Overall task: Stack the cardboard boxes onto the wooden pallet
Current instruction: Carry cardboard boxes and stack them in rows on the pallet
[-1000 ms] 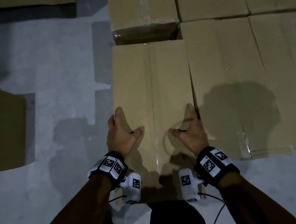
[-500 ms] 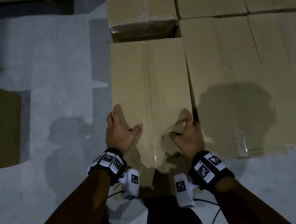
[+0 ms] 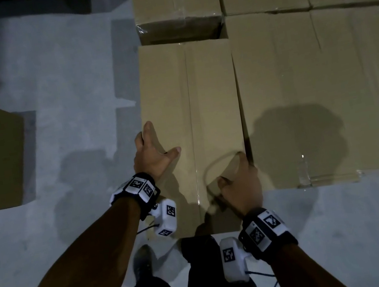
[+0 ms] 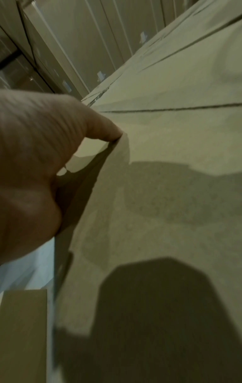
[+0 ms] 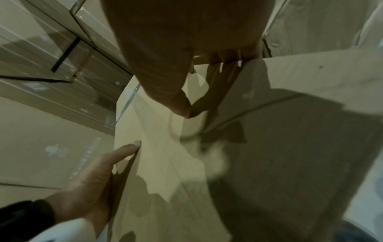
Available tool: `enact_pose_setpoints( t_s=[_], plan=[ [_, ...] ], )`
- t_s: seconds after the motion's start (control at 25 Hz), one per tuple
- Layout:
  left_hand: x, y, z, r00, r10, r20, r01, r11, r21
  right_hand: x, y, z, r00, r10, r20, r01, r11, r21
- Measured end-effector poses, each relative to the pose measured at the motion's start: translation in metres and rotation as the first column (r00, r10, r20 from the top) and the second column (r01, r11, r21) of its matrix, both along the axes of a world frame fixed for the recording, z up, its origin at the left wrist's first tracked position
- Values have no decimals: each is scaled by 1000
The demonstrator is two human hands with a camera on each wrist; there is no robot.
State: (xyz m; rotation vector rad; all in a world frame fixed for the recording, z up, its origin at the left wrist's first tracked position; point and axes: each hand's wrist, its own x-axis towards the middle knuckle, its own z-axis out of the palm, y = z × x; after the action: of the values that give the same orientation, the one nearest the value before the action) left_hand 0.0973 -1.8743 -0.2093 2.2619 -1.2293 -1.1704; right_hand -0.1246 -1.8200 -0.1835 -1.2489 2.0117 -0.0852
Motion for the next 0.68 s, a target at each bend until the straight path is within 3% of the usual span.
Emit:
enact_pose_setpoints(
  t_s=[0.4,0.68],
  plan=[
    [3,-2,-16,997,-73,8,73,997,-9,-3,3,-7,999,37,-31,-37,999,-8],
    [9,26,-4,990,-111,-83,104,991,-84,-19,91,-7,997,73,-36,-77,987,-141]
  ],
)
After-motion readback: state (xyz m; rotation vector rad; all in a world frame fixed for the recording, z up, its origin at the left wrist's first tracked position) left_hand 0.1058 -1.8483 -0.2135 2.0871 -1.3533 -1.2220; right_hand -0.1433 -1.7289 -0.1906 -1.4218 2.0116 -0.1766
